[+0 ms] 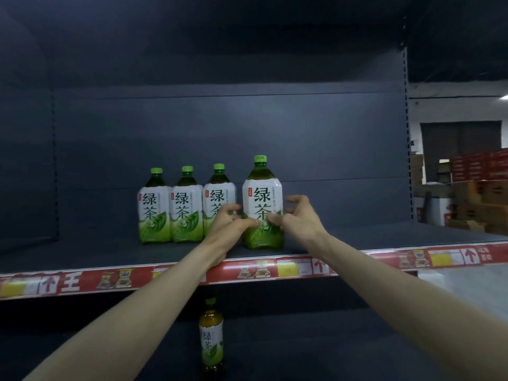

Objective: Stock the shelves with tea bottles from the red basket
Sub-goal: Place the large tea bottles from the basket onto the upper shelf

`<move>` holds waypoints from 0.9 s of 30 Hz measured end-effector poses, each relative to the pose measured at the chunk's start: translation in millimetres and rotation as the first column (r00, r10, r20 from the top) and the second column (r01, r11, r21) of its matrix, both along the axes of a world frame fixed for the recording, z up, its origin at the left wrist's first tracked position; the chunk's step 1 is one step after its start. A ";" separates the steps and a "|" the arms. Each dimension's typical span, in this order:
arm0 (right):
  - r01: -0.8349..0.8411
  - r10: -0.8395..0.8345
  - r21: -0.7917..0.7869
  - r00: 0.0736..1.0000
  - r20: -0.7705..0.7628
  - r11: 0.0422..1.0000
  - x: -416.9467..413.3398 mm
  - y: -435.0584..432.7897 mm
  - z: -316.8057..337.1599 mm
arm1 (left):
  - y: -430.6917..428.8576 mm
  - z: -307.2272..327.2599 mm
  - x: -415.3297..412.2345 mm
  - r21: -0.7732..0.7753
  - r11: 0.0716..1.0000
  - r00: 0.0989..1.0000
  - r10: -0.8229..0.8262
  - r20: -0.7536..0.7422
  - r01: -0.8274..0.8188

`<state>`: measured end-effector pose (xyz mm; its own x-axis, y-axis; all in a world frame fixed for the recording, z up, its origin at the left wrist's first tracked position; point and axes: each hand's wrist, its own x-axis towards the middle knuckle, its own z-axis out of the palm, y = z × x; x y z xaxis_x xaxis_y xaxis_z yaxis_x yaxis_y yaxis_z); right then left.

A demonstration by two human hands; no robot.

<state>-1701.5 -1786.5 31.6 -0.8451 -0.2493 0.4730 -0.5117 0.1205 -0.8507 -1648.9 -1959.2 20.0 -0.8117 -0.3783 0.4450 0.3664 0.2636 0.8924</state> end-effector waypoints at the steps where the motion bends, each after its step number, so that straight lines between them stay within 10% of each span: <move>1: 0.068 -0.064 0.066 0.996 -0.069 0.996 2.4 2.1 -3.6 | -1.1 -0.3 -1.3 -0.006 1.000 1.000 0.023 0.003 -0.023; 16: 0.208 -0.198 0.219 0.978 -0.069 0.953 -32.7 -41.4 -2.7 | -17.5 -5.9 -33.0 -0.161 0.986 0.974 0.087 0.209 -0.054; 27: -0.073 0.059 0.180 0.995 0.083 0.981 -46.6 -38.9 -8.0 | -14.4 -9.3 -22.0 -0.206 0.977 0.984 0.091 0.152 -0.058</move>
